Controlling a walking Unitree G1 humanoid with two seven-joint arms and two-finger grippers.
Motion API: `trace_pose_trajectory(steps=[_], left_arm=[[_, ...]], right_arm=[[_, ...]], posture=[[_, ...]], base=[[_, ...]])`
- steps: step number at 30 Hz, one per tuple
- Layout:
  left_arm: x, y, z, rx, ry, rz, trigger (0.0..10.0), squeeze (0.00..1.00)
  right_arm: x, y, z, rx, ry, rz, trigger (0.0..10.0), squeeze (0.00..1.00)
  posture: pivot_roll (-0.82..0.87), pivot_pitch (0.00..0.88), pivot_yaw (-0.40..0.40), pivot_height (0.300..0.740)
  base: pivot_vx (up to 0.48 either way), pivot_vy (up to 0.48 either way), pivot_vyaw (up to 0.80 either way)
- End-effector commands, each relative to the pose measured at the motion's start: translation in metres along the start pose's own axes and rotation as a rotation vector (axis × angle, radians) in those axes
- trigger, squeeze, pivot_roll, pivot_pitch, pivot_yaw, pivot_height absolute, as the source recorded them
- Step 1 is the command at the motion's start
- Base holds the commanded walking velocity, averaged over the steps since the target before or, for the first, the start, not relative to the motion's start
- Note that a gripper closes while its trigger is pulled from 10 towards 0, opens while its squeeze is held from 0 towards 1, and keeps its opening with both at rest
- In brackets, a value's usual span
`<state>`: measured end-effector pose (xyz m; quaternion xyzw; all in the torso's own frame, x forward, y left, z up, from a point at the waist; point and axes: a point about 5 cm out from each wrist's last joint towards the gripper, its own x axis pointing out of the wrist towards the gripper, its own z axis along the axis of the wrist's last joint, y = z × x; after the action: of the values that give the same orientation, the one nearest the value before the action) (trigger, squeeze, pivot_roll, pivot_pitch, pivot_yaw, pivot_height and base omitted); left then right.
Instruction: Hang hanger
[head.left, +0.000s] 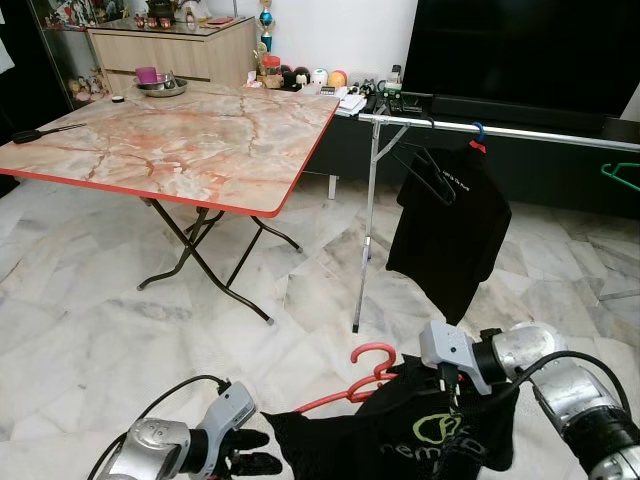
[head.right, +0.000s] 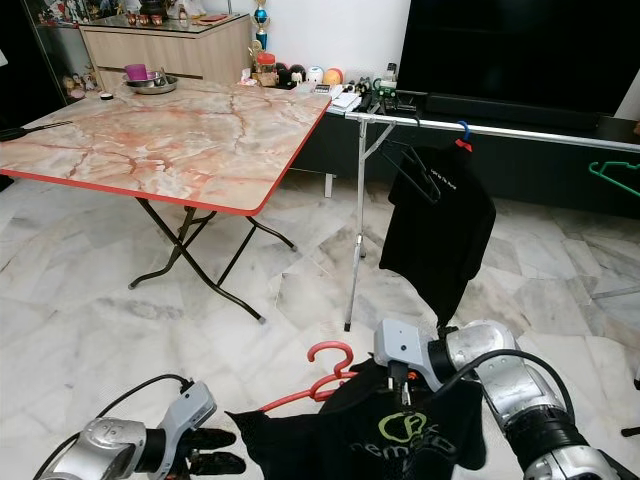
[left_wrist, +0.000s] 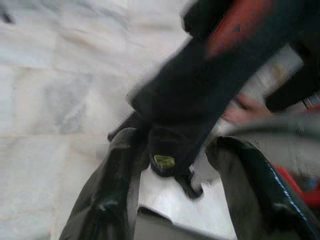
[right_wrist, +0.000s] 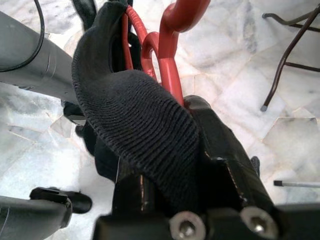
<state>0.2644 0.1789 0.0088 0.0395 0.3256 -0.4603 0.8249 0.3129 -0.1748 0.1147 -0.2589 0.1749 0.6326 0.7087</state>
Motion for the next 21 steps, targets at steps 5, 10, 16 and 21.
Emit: trace_pose_trajectory(steps=[5, 10, 16, 21], left_arm=[[0.001, 0.004, 0.001, -0.031, -0.025, 0.061, 10.0, 1.0], [0.005, 0.001, -0.003, -0.041, -0.011, 0.071, 10.0, 0.0], [0.006, 0.004, 0.0, -0.03, -0.004, 0.07, 10.0, 0.0], [0.007, 0.002, -0.001, -0.022, 0.003, 0.064, 10.0, 0.0]], right_arm=[[-0.007, -0.008, 0.013, -0.059, -0.031, -0.027, 10.0, 0.0], [-0.01, -0.009, 0.016, -0.055, -0.057, -0.035, 10.0, 0.0], [-0.021, -0.023, 0.037, -0.1, -0.107, -0.092, 10.0, 0.0], [-0.032, -0.023, 0.04, -0.114, -0.117, -0.103, 10.0, 0.0]], posture=[[0.12, 0.0, -0.046, 0.74], [0.11, 0.0, -0.033, 0.74], [0.08, 0.0, -0.021, 0.74], [0.08, 0.0, -0.011, 0.74]], base=[[0.0, 0.0, 0.0], [0.0, 0.0, 0.0], [0.0, 0.0, 0.0], [0.0, 0.0, 0.0]])
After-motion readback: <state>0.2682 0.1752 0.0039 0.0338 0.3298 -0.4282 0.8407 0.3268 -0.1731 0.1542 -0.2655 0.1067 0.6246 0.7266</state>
